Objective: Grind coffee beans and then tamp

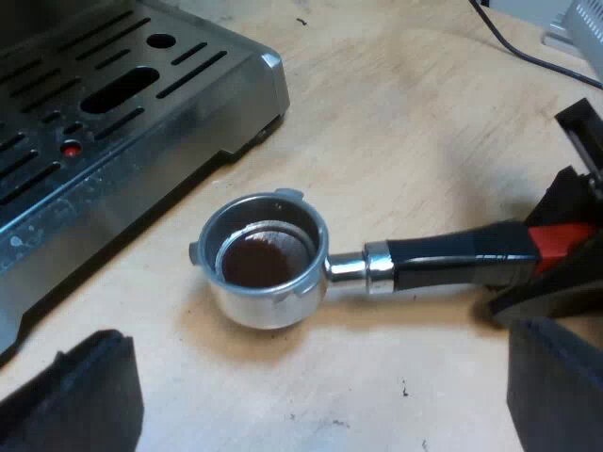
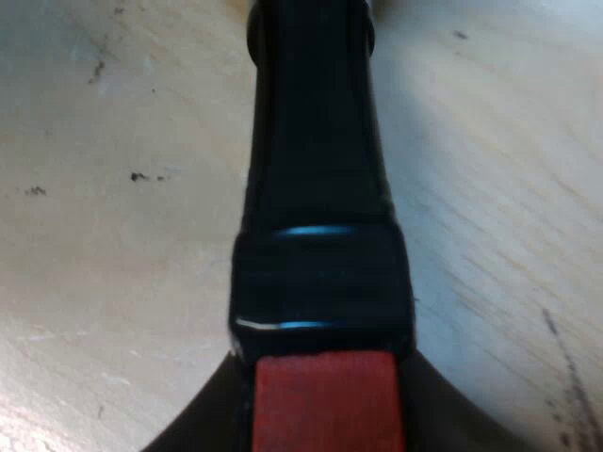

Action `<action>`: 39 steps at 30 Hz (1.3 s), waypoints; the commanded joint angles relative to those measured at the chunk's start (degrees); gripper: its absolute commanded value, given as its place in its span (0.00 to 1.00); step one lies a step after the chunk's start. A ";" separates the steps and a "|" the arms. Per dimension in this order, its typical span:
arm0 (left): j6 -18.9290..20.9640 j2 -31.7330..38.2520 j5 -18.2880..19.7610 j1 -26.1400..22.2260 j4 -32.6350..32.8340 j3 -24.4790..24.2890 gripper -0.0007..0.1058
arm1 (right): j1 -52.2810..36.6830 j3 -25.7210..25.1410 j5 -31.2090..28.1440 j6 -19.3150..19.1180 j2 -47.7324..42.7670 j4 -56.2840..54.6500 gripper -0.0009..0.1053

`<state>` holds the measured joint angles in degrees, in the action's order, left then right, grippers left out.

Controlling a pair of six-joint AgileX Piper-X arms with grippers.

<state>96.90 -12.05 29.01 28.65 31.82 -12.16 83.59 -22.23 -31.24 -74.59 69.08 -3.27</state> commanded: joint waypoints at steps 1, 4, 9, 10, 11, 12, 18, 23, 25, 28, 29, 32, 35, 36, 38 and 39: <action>0.05 -0.65 -0.05 0.21 0.10 0.02 0.76 | -0.09 -0.28 -2.00 -0.45 1.26 3.77 0.01; 0.05 -3.52 -0.59 0.21 0.10 0.02 0.76 | -0.09 -0.52 -1.36 -0.45 3.06 5.16 0.01; 0.05 -8.04 -0.45 0.21 -1.14 0.02 0.76 | -0.09 -0.49 -0.54 -0.45 3.70 5.19 0.01; 0.05 -8.04 -0.45 0.21 -1.28 0.02 0.76 | -0.09 -0.49 -0.56 -0.21 3.75 5.19 0.01; 0.05 -9.87 -0.45 0.21 -2.57 0.02 0.76 | -0.09 -0.49 -0.56 -0.22 3.72 5.19 0.01; 0.05 -10.19 -0.45 0.21 -2.57 0.02 0.76 | -0.09 -0.49 -0.06 -0.22 3.72 4.97 0.01; 0.05 -11.02 -0.45 0.21 -2.57 0.02 0.76 | -0.09 -0.49 2.59 0.23 3.72 2.56 0.01; 0.05 -11.02 -0.01 0.21 -2.57 0.02 0.76 | -0.09 -0.49 3.12 1.14 3.72 1.03 0.04; 0.05 -11.02 -0.02 0.21 -2.57 0.02 0.76 | -0.09 -0.72 3.11 1.71 3.72 0.90 0.14; 0.05 -11.02 -0.02 0.21 -2.57 0.02 0.76 | -0.09 -1.09 3.27 2.44 3.72 1.07 0.41; 0.05 -11.02 -0.02 0.21 -2.57 0.02 0.76 | -0.09 -1.15 3.27 2.43 3.72 1.07 0.46; 0.05 -11.02 -0.02 0.21 -2.57 0.02 0.76 | -0.09 -1.12 4.35 2.62 3.72 1.06 0.54; 0.05 -11.02 0.28 0.21 -2.57 0.02 0.76 | -0.09 -1.12 5.12 2.81 3.72 0.89 0.54; 0.05 -11.02 0.42 0.21 -2.57 -0.09 0.76 | -0.09 -1.31 5.93 2.79 3.72 0.89 0.54; 0.05 -11.02 0.30 0.21 -2.57 -0.39 0.76 | -0.09 -2.14 7.23 2.79 3.72 -0.62 0.54; 0.05 -11.02 0.15 0.21 -2.57 -0.69 0.76 | -0.09 -3.17 8.19 2.79 3.72 -2.43 0.54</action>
<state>96.90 -23.17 28.88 28.65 29.89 -12.30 83.59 -25.01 -24.82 -72.10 72.83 -3.84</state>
